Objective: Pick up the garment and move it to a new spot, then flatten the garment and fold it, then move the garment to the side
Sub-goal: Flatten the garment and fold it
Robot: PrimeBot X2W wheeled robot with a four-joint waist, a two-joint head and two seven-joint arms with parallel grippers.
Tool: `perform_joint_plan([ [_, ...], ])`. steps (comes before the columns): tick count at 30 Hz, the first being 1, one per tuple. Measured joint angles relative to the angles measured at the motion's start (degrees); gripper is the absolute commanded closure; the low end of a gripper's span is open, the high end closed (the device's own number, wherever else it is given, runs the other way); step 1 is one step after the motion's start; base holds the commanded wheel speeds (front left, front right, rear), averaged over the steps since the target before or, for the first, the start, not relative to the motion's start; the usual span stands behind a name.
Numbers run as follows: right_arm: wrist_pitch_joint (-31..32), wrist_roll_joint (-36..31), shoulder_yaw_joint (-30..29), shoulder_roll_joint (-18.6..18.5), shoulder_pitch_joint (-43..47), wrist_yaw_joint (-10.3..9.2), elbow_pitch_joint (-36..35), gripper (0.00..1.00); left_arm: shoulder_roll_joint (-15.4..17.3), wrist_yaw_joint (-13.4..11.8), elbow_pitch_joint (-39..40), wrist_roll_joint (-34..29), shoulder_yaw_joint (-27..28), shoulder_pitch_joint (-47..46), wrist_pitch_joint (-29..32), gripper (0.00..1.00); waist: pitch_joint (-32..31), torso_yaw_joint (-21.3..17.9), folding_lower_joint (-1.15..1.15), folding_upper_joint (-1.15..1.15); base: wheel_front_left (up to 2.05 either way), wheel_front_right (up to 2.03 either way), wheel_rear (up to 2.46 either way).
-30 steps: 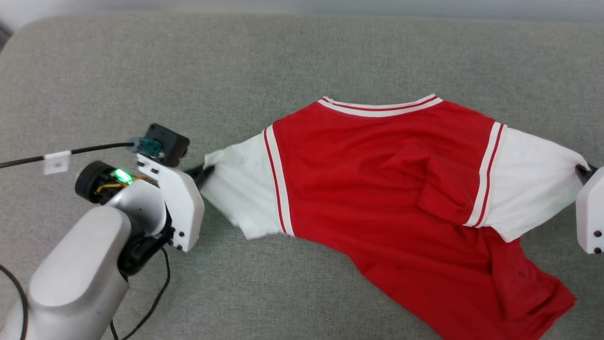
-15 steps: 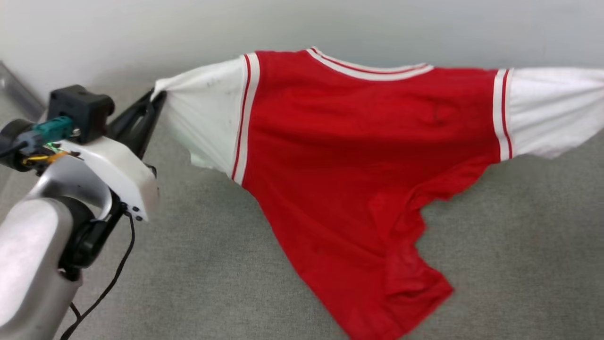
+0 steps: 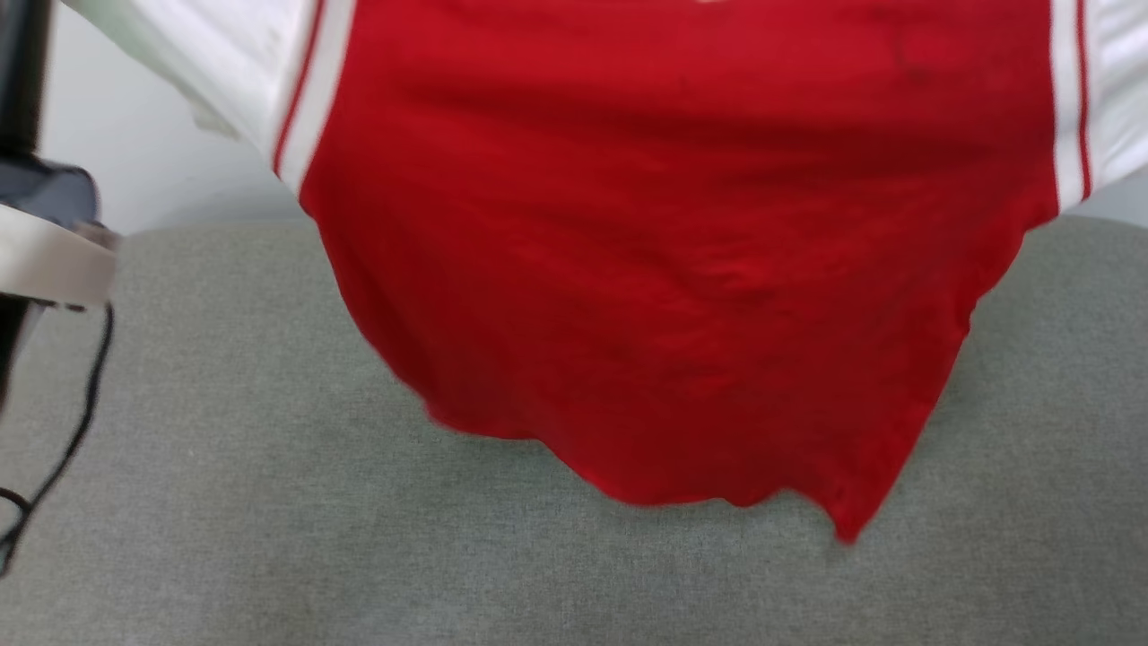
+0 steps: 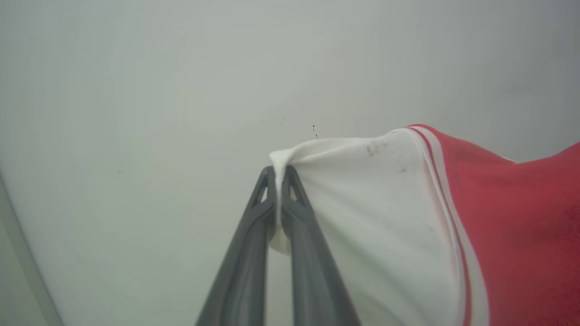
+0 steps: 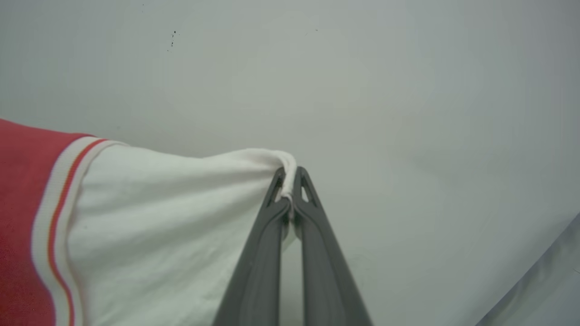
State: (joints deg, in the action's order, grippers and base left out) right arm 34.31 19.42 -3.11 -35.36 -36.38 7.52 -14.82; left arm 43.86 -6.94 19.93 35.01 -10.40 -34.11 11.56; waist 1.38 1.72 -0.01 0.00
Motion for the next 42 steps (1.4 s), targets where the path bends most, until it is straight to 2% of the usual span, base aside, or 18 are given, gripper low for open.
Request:
perform_joint_plan([
  [2, -1.4, 0.4, -0.2, 0.0, -2.7, -0.01, 0.5, 1.00, 1.4, 0.1, 0.4, -0.3, 1.7, -2.4, -0.2, 1.00, 1.4, -0.5, 0.00, 0.00, 0.00, 0.00, 0.00],
  [8, -3.6, 0.2, 0.2, 0.3, -8.9, 0.00, 2.8, 1.00, 2.7, 0.9, -1.1, -0.4, 2.5, -9.3, 0.9, 1.00, 5.1, -1.3, 0.00, 0.00, 0.00, 0.00, 0.00],
  [11, -4.6, 0.2, 1.2, 1.8, -13.4, -0.01, 6.8, 1.00, 2.7, 2.8, -4.7, -0.7, 1.1, -14.4, 1.4, 1.00, 7.9, -1.9, 0.01, 0.00, 0.00, 0.00, 0.00],
  [15, -5.0, -0.7, 4.1, 1.6, -19.5, 0.00, 11.5, 1.00, 1.5, 5.5, -10.4, 0.2, -0.7, -22.7, 2.2, 1.00, 11.9, -2.8, 0.01, 0.00, 0.00, 0.00, 0.00],
  [21, -7.7, -0.8, 7.2, 1.9, -30.0, 0.00, 19.2, 1.00, -0.4, 9.0, -20.5, -2.5, -3.7, -36.0, 1.1, 1.00, 18.2, -4.2, 0.02, 0.00, 0.00, 0.00, 0.00],
  [31, -14.3, -6.0, 8.0, 5.1, -48.4, 0.00, 34.3, 1.00, -5.9, 11.4, -36.8, -7.2, -7.5, -57.2, -3.6, 1.00, 28.2, -5.9, 0.02, 0.00, 0.00, 0.00, 0.00],
  [36, -17.1, -8.2, 10.1, 6.4, -52.4, 0.00, 40.7, 1.00, -8.0, 12.3, -44.0, -8.4, -9.0, -62.5, -7.1, 1.00, 32.7, -5.8, 0.03, 0.00, 0.00, 0.00, 0.00],
  [42, -21.3, -8.5, 10.5, 9.1, -52.9, 0.00, 46.0, 1.00, -9.9, 13.0, -48.7, -8.6, -11.1, -62.1, -11.3, 1.00, 36.5, -5.2, 0.03, 0.00, 0.00, 0.00, 0.00],
])
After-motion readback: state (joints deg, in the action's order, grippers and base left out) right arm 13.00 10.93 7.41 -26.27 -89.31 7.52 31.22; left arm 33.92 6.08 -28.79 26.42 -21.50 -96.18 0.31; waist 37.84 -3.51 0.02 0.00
